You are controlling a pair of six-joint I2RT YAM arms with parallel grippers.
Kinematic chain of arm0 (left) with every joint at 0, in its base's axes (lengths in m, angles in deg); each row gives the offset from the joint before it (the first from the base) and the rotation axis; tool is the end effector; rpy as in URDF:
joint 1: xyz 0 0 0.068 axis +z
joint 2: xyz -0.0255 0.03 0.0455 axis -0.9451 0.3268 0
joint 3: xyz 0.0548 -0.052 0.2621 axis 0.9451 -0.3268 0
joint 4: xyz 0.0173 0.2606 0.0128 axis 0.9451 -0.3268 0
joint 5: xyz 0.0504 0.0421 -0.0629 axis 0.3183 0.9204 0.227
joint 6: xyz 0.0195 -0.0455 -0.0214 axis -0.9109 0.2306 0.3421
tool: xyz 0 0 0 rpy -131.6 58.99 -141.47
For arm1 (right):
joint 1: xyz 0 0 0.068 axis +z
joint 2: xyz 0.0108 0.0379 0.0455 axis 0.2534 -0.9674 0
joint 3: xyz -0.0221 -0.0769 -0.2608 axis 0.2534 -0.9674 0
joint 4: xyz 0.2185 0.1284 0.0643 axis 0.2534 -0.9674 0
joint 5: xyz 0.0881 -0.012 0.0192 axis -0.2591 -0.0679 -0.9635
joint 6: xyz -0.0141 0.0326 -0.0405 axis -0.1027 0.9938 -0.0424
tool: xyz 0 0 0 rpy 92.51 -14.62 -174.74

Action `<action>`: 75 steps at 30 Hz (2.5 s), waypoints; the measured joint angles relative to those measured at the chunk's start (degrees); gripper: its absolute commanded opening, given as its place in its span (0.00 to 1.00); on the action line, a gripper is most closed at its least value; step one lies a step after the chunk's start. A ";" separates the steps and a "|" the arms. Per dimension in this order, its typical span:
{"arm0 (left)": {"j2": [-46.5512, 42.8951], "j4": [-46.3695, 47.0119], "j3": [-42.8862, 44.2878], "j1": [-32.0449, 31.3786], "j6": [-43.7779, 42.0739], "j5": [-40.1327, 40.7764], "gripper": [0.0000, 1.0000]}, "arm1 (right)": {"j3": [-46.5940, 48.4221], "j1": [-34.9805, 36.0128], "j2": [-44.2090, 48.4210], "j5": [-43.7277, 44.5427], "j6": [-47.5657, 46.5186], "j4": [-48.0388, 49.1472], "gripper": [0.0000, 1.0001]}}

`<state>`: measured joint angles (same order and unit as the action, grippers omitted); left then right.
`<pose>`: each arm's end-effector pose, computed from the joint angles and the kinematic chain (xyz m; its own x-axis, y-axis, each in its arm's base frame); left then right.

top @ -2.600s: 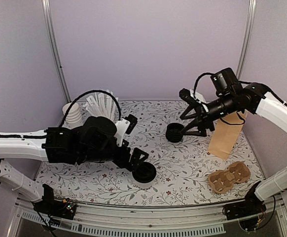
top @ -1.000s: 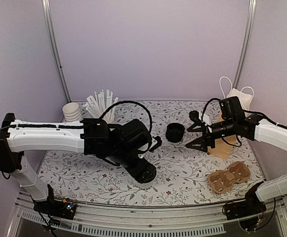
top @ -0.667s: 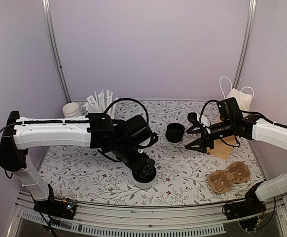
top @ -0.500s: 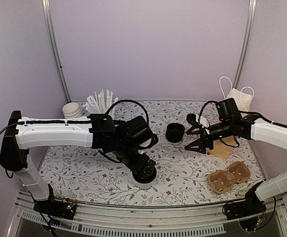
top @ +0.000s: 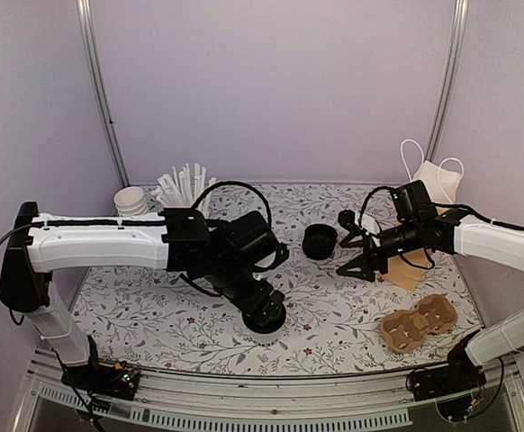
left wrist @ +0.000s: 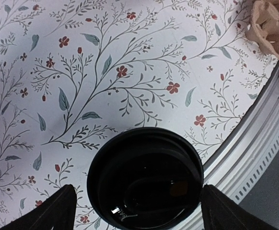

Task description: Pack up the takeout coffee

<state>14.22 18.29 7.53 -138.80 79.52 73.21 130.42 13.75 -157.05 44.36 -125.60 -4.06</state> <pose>0.1347 -0.3248 0.2591 -0.7278 0.5584 -0.3982 0.6501 0.7465 -0.1414 0.2308 0.1490 0.2437 -0.0706 -0.5793 -0.8121 -0.9761 0.2078 -0.0633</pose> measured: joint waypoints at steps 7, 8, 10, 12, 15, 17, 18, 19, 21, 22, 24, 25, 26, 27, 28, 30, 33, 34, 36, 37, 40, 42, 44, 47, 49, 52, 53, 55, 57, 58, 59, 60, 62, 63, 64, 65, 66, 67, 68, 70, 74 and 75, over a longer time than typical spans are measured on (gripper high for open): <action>0.76 0.37 0.33 -1.27 0.09 -0.81 0.92 | 0.02 0.00 -1.01 0.02 -0.57 -0.37 0.81; 0.79 0.37 0.35 -1.49 0.20 -0.76 0.92 | 0.04 0.00 -1.27 0.02 -0.63 -0.57 0.81; 0.81 0.37 0.35 -1.73 0.26 -0.79 0.92 | 0.04 0.00 -1.62 0.02 -0.74 -0.94 0.81; 0.85 0.37 0.35 -1.77 0.42 -0.76 0.92 | 0.04 0.00 -1.81 0.02 -0.83 -1.25 0.81; 1.03 0.52 0.37 -1.81 0.50 -0.37 0.93 | 0.04 0.00 -1.90 0.02 -0.87 -1.53 0.81; 1.18 0.48 0.63 -1.95 0.63 0.57 0.99 | 0.04 0.00 -1.90 0.02 -0.92 -1.68 0.81; 1.18 0.48 0.74 -2.03 0.66 1.18 0.99 | 0.04 0.00 -1.90 0.02 -0.96 -1.73 0.81; 1.18 0.48 0.81 -2.14 0.59 1.86 1.00 | 0.04 0.00 -1.90 0.02 -1.01 -1.75 0.81; 1.18 0.39 0.90 -2.36 0.42 2.99 1.00 | 0.04 0.00 -1.90 0.02 -1.05 -1.81 0.81; 1.18 0.35 1.01 -2.49 0.35 3.43 1.00 | 0.07 0.00 -1.90 0.02 -1.05 -1.88 0.81; 1.18 0.28 1.09 -2.82 0.13 4.22 1.00 | 0.07 0.00 -1.95 0.02 -1.05 -2.03 0.81; 1.18 0.26 1.14 -2.95 0.02 4.44 0.99 | 0.07 0.00 -2.01 0.02 -1.05 -2.08 0.81; 1.18 0.26 1.18 -3.13 -0.04 4.59 0.99 | 0.13 0.00 -2.16 0.02 -1.07 -2.12 0.81; 1.18 0.28 1.20 -3.30 -0.13 4.68 0.99 | 0.20 0.00 -2.29 0.02 -1.07 -2.19 0.81; 1.18 0.31 1.18 -3.48 -0.24 4.66 0.99 | 0.28 0.00 -2.43 0.02 -1.09 -2.25 0.81; 1.18 0.39 1.18 -3.78 -0.48 4.57 0.98 | 0.48 0.00 -2.62 0.02 -1.09 -2.27 0.81; 1.18 1.07 1.18 -4.35 -1.09 4.39 0.99 | 0.63 0.00 -2.73 0.02 -1.18 -2.29 0.81; 1.16 1.40 1.18 -4.52 -1.22 4.37 0.99 | 0.66 0.00 -2.78 0.02 -1.22 -2.29 0.81; 1.18 1.73 1.18 -4.72 -1.31 4.35 0.98 | 0.66 0.02 -2.82 0.02 -1.25 -2.32 0.81; 1.18 1.79 1.18 -4.74 -1.31 4.35 0.98 | 0.66 0.00 -2.82 0.02 -1.25 -2.32 0.81; 1.18 1.84 1.07 -4.76 -1.27 4.39 0.97 | 0.66 0.02 -2.86 0.02 -1.25 -2.32 0.81; 1.18 1.68 1.07 -4.76 -1.20 4.59 0.97 | 0.66 0.02 -2.97 0.02 -1.25 -2.34 0.82; 1.18 1.33 1.07 -4.76 -1.05 5.03 0.97 | 0.66 0.02 -3.08 0.02 -1.27 -2.34 0.81; 1.18 0.20 1.09 -4.76 -0.85 6.32 0.97 | 0.68 0.02 -3.32 0.04 -1.27 -2.36 0.81; 1.18 -0.35 1.09 -4.76 -0.63 7.02 0.97 | 0.68 0.02 -3.39 0.04 -1.27 -2.38 0.81; 1.18 -0.87 1.09 -4.76 -0.48 7.23 0.97 | 0.70 0.04 -3.41 0.04 -1.29 -2.40 0.81; 1.18 -1.03 1.09 -4.76 -0.46 7.17 0.96 | 0.70 0.07 -3.41 0.04 -1.29 -2.40 0.81; 1.20 -1.09 1.09 -4.76 -0.42 6.97 0.95 | 0.70 0.07 -3.41 0.04 -1.29 -2.43 0.81; 1.29 -1.11 1.09 -4.76 -0.39 6.73 0.93 | 0.70 0.07 -3.48 0.04 -1.29 -2.43 0.81; 1.36 -1.11 1.09 -4.76 -0.31 6.71 0.92 | 0.70 0.07 -3.61 0.07 -1.31 -2.45 0.81; 1.44 -1.11 1.09 -4.76 -0.20 6.67 0.91 | 0.70 0.07 -3.72 0.09 -1.31 -2.45 0.81; 1.53 -1.11 1.09 -4.76 -0.17 6.62 0.90 | 0.70 0.09 -3.82 0.09 -1.31 -2.49 0.81; 1.70 -1.18 1.07 -4.76 0.00 6.34 0.90 | 0.70 0.11 -4.02 0.15 -1.44 -2.51 0.81; 1.73 -1.20 1.07 -4.74 0.04 6.21 0.90 | 0.70 0.13 -4.04 0.22 -1.46 -2.54 0.81; 1.73 -1.22 1.07 -4.74 0.07 6.08 0.88 | 0.70 0.13 -4.04 0.28 -1.49 -2.54 0.81; 1.73 -1.20 1.07 -4.70 0.11 5.99 0.85 | 0.70 0.13 -4.04 0.26 -1.51 -2.51 0.81; 1.73 -1.20 1.05 -4.66 0.17 5.86 0.84 | 0.70 0.13 -4.04 0.28 -1.53 -2.54 0.81; 1.73 -1.20 0.98 -4.57 0.39 5.75 0.83 | 0.70 0.15 -4.04 0.33 -1.60 -2.54 0.81; 1.73 -1.27 0.92 -4.46 0.33 5.64 0.84 | 0.70 0.20 -4.04 0.37 -1.68 -2.54 0.81; 1.73 -1.27 0.74 -4.37 0.42 5.40 0.84 | 0.70 0.20 -4.04 0.48 -1.86 -2.54 0.81; 1.81 -1.33 0.44 -4.22 0.44 4.85 0.83 | 0.70 0.20 -4.04 0.59 -1.95 -2.54 0.81; 1.95 -1.33 0.37 -4.17 0.44 4.74 0.82 | 0.70 0.22 -4.04 0.66 -1.97 -2.54 0.81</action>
<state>16.16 16.96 7.90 -142.98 79.95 77.95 131.12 13.97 -161.09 45.01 -127.57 -6.59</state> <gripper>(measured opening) 0.837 0.814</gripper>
